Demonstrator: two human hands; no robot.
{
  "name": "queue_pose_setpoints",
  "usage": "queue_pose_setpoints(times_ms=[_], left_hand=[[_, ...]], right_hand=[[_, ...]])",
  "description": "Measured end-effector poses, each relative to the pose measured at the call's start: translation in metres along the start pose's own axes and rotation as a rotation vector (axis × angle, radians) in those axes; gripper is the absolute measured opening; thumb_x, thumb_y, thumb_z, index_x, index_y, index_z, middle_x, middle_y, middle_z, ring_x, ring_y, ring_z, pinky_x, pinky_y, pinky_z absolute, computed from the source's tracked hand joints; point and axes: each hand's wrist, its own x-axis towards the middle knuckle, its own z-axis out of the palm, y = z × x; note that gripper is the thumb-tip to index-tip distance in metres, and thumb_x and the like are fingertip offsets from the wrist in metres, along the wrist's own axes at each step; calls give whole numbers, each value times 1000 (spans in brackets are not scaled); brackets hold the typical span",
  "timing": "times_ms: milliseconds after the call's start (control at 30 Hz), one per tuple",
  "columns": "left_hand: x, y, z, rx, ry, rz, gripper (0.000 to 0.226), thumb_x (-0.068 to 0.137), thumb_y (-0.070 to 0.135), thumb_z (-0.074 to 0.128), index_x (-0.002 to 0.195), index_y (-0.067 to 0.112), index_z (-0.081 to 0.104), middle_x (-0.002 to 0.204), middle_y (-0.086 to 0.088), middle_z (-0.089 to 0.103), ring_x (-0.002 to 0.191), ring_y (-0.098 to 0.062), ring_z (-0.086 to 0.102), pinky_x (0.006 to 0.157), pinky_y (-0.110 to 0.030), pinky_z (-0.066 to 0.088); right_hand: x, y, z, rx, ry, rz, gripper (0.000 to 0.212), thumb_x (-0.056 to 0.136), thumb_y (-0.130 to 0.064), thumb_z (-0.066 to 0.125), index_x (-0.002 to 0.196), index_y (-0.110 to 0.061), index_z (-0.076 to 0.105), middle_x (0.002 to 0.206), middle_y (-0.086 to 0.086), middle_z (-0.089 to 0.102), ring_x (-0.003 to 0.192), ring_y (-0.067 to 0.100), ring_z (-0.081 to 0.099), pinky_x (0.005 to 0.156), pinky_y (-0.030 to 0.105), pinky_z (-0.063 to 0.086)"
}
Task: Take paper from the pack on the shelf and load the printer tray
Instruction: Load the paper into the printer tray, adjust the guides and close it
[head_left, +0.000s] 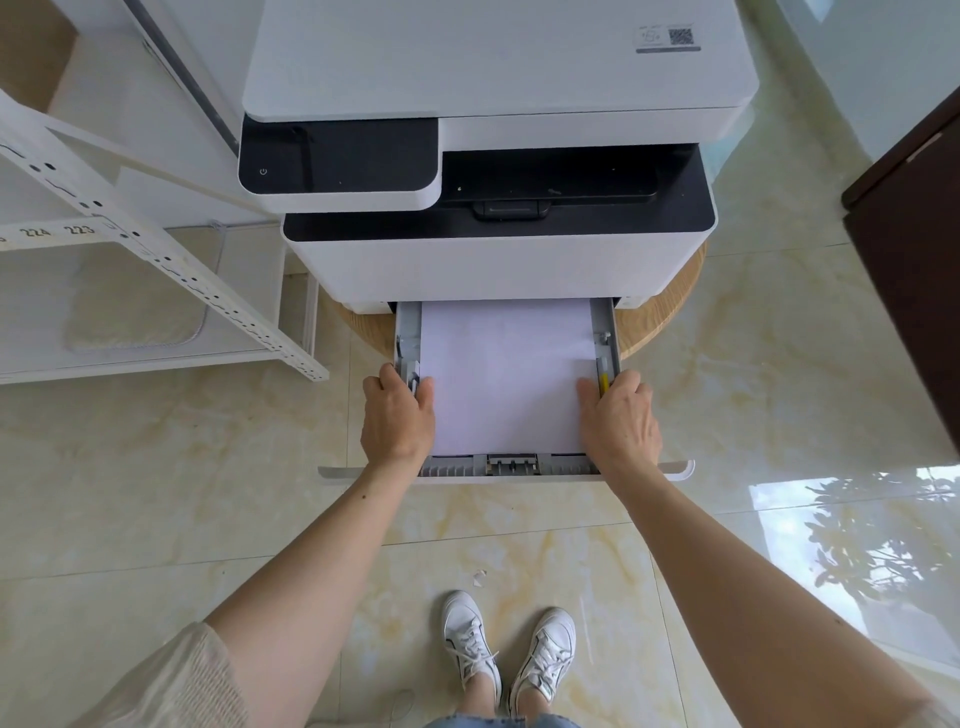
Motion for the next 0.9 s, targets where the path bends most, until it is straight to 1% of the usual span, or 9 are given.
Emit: queue_pose_setpoints(times_ms=[67,167,233,333,400,500,700,800,900], left_hand=[[-2,0,-1,-25,-9,-22,57,93,51,44,125,4,44,121,-16,49,97,-34,55,65,-36,39],[-4,0,0,10,-28,7,72,85,60,54,127,3,41,122,-15,48,104,-35,56,65,-37,41],[-3,2,-1,1,-36,-6,72,83,58,60,125,4,41,122,-15,48,105,-35,56,64,-38,42],[2,5,-2,-43,-62,-67,72,80,56,65,124,5,40,122,-14,48,105,-36,56,69,-42,47],[3,6,-4,-51,-73,-80,73,78,56,66,125,5,40,123,-14,48,104,-35,56,68,-40,46],[1,4,-6,-48,-85,-79,75,78,57,65,128,7,39,124,-12,47,106,-34,55,68,-38,42],[-4,-1,-8,6,-82,-16,79,80,57,63,137,9,36,130,-13,47,113,-32,54,68,-38,43],[-10,-5,-11,63,-86,53,83,82,54,64,143,10,28,139,-13,42,126,-32,43,73,-42,46],[-18,-16,-15,145,-70,138,89,82,53,65,148,10,23,151,-12,32,135,-33,33,90,-47,47]], right_hand=[[-1,0,0,3,0,-3,46,97,-50,42,111,-6,44,114,16,51,79,33,47,65,37,35],[1,1,0,-17,-3,-4,48,95,-51,47,111,-6,43,116,16,51,93,38,58,65,38,36],[2,-1,2,-13,-2,11,48,94,-51,48,112,-6,43,118,16,51,98,40,59,65,39,38],[2,-3,3,-18,-10,41,48,95,-51,48,113,-7,42,120,15,50,99,41,59,66,40,38],[2,-3,2,-26,-11,42,49,95,-52,47,114,-7,42,121,14,50,99,40,59,67,40,37],[0,-2,0,-34,-14,27,54,92,-57,47,113,-8,42,118,13,50,97,39,59,67,39,38],[-2,-3,-5,-50,-41,21,54,90,-58,50,111,-9,42,117,13,51,100,38,58,67,40,39],[-6,1,-10,-64,-62,-16,53,89,-58,52,111,-10,41,116,13,51,99,37,58,68,40,40],[-12,9,-18,-67,-99,-107,54,87,-54,58,115,-11,41,118,14,52,100,38,57,73,42,45]])
